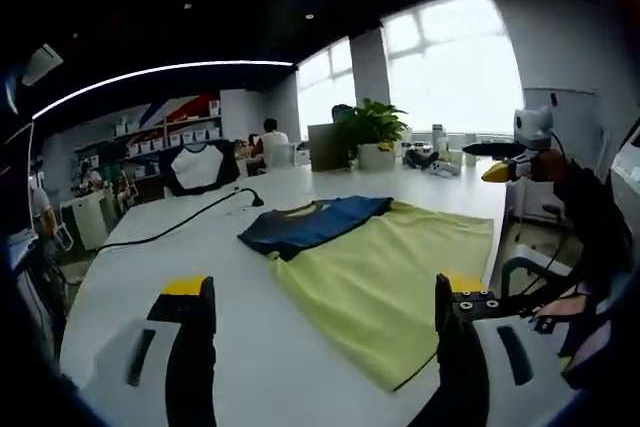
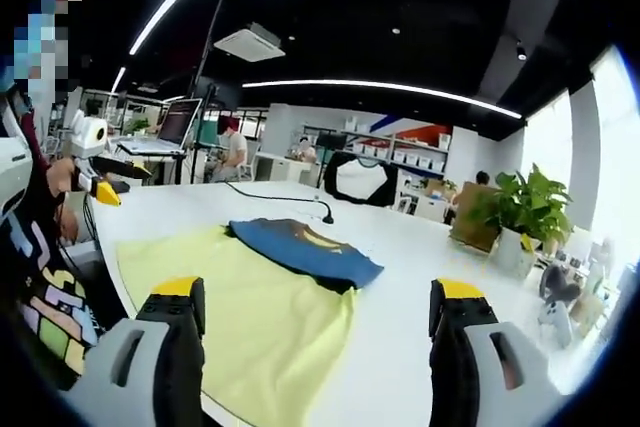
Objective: Fold the garment on the visible template until the final outline fits inside the template.
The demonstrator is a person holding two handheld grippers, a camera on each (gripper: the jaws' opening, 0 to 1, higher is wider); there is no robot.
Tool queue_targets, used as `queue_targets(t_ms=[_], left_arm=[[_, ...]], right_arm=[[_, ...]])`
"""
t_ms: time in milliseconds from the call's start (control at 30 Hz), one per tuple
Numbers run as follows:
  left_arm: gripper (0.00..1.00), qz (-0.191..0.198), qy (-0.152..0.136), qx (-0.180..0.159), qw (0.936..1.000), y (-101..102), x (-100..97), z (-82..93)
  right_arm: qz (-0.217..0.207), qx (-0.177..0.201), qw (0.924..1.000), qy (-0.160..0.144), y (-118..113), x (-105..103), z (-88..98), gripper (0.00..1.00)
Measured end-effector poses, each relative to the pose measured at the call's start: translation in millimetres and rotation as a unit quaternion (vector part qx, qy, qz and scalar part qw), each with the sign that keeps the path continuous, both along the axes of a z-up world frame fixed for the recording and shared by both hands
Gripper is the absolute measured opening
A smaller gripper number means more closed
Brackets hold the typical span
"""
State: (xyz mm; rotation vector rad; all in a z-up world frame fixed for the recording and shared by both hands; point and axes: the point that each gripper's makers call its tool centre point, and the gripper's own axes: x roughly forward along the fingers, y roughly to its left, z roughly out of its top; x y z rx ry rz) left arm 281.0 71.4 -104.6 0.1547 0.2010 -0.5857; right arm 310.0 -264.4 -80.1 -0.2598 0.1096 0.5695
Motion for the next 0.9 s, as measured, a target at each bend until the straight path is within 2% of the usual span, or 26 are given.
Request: queue_targets(t_ms=[100, 200, 300, 433, 533, 667, 767, 867, 900], left_arm=[[0.92, -0.021, 0.024, -0.004, 0.9995, -10.7, -3.9, -11.7], [0.88, -0.034, 0.026, 0.002, 0.9991, -18.2, -6.7, -20.2], [0.86, -0.049, 0.054, 0.020, 0.9971, -22.2, -11.0, -35.1], [0.80, -0.059, 0.066, 0.013, 0.9960, -24.5, -14.4, -40.5], [0.75, -0.071, 0.065, 0.017, 0.9952, -31.7, -15.5, -43.9], [0.73, -0.073, 0.084, 0.012, 0.9937, -34.5, -16.1, -55.3], [0.72, -0.073, 0.096, 0.015, 0.9926, -34.4, -17.2, -62.6], [0.68, -0.067, 0.108, 0.011, 0.9918, -32.1, -17.5, -67.8], [0.66, -0.064, 0.114, 0.010, 0.9913, -30.9, -17.2, -69.5]], right_arm=[[0.010, 0.009, 0.9999, 0.001, 0.3, -6.5, -6.8, 0.94], [0.010, 0.003, 0.9999, 0.009, -2.8, -11.4, -17.3, 0.93], [0.002, -0.002, 0.9997, 0.026, -9.5, -14.2, -30.9, 0.92], [-0.008, 0.001, 0.9986, 0.052, -17.4, -17.6, -50.1, 0.89], [-0.009, -0.006, 0.9969, 0.077, -21.1, -22.0, -66.5, 0.88], [-0.020, 0.017, 0.9952, 0.095, -26.0, -24.5, -76.5, 0.79], [-0.020, 0.019, 0.9937, 0.108, -27.5, -24.3, -84.4, 0.75], [-0.019, 0.019, 0.9925, 0.120, -27.3, -25.1, -88.8, 0.64], [-0.015, 0.019, 0.9907, 0.134, -26.7, -27.0, -92.9, 0.58]])
